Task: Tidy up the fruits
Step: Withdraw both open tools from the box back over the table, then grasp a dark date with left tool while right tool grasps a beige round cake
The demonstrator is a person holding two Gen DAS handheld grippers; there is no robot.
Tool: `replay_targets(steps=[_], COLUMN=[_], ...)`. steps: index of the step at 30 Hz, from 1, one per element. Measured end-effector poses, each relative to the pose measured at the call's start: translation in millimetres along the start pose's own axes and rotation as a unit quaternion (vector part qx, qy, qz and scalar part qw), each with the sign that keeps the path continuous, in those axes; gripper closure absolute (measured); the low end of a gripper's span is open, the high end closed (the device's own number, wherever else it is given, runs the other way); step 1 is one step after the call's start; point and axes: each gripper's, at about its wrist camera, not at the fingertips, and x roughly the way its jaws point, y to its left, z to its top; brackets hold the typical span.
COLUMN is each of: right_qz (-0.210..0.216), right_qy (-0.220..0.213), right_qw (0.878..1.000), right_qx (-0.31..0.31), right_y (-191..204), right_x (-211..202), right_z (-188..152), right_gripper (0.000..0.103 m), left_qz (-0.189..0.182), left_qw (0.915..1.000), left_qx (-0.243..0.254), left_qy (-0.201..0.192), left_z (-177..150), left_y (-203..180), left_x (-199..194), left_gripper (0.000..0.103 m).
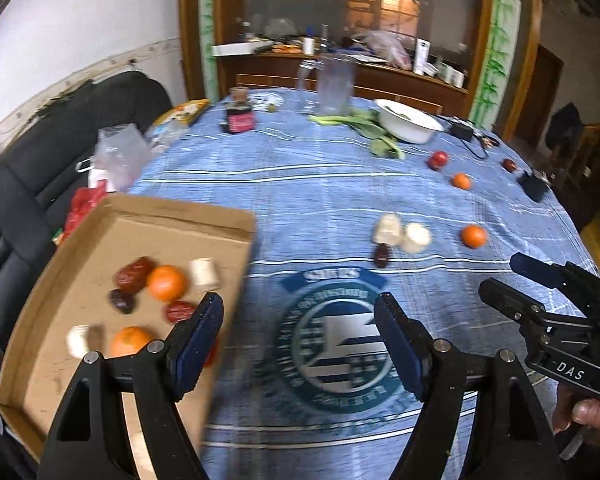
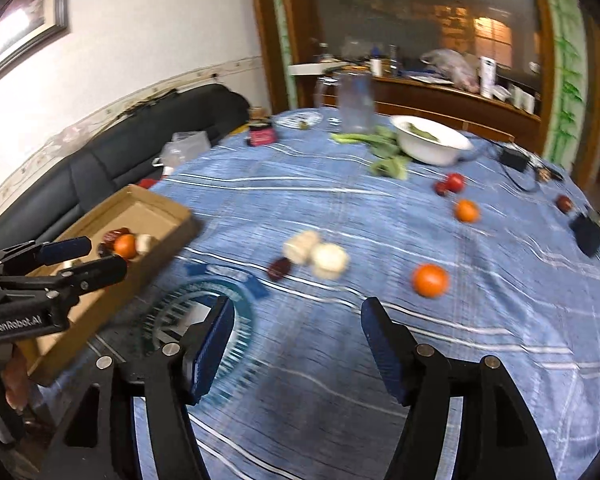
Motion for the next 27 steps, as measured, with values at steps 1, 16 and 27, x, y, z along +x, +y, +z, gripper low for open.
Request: replay_targets(steps=[1,16,27], right_qz=[-0.003,-0.004,0.005], right_qy=[0.001,0.005,0.014], right_qw=[1.0,1.0,0.999], right_qx=[0.007,0.03,0.032], right_y=[-7.7,-53.1,-65.9], right_x=[-1.4,3.0,18.9], right_z=[-2.6,-9.2,-3.3], right_gripper=[0.032,0.032,0.032], left_qz=[-0.005,-0.039,-0.026], left_qw=[1.0,0.9964,0.9954], left_qx=[0.003,0.042,0.055], left_qy=[0.002,0.062,0.074], left_z=[1.2,19.3,23.2], left_y=[-5.1,-65.2,-66.7], left_x=[3.4,88.6,124.3], left_gripper=[0.026,0.026,0.056])
